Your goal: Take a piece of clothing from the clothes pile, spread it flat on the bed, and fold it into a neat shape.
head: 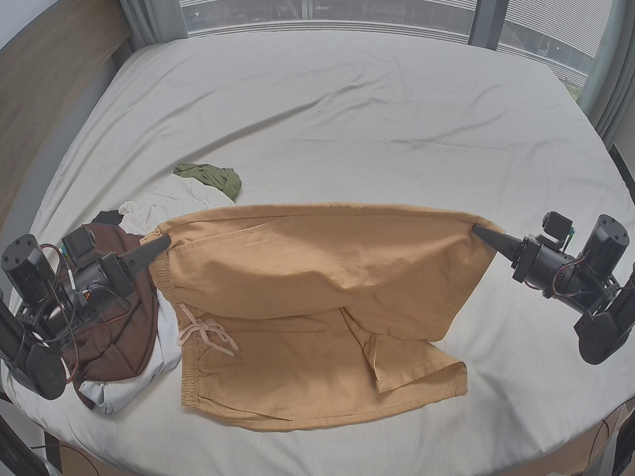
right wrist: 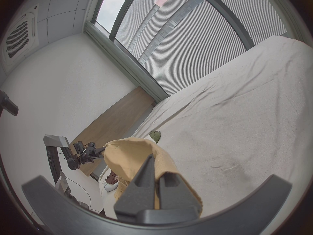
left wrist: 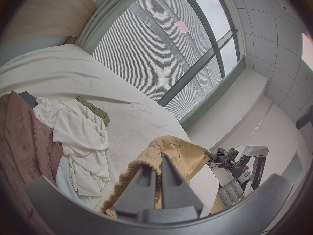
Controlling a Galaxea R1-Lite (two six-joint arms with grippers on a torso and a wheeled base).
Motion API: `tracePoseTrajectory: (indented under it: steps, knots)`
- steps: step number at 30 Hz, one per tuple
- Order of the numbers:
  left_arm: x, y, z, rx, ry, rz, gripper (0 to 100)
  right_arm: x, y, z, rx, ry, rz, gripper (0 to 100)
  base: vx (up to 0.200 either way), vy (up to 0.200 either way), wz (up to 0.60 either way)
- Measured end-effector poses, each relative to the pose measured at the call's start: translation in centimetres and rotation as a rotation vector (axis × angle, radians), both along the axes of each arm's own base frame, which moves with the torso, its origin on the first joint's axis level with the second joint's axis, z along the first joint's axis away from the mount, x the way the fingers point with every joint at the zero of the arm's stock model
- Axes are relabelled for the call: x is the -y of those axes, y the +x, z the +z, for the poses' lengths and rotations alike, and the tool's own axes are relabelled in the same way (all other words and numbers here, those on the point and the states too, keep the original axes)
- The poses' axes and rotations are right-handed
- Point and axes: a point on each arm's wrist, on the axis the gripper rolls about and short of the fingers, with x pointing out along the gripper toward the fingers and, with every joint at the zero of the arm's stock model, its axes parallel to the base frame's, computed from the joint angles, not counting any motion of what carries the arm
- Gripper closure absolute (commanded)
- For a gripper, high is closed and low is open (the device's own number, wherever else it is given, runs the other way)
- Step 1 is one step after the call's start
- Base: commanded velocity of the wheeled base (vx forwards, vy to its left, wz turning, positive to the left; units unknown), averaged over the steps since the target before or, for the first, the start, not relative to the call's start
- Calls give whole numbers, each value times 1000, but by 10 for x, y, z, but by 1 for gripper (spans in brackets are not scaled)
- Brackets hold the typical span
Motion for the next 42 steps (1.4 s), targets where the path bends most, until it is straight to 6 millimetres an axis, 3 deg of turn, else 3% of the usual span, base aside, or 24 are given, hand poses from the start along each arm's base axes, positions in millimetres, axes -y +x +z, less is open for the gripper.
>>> tracePoseTrajectory:
  steps: [7, 23, 42]
  knots:
    - [-2, 1, 1, 5, -3, 41, 100, -7, 4, 4, 12, 13, 22, 100, 0, 0, 0]
    - [-1, 7, -8, -34, -18, 120, 100, -12, 33, 6, 44, 26, 23, 100, 0, 0, 0]
    - [-1, 48, -22, -39, -26, 186, 100, -19, 80, 6, -16, 26, 17, 100, 0, 0, 0]
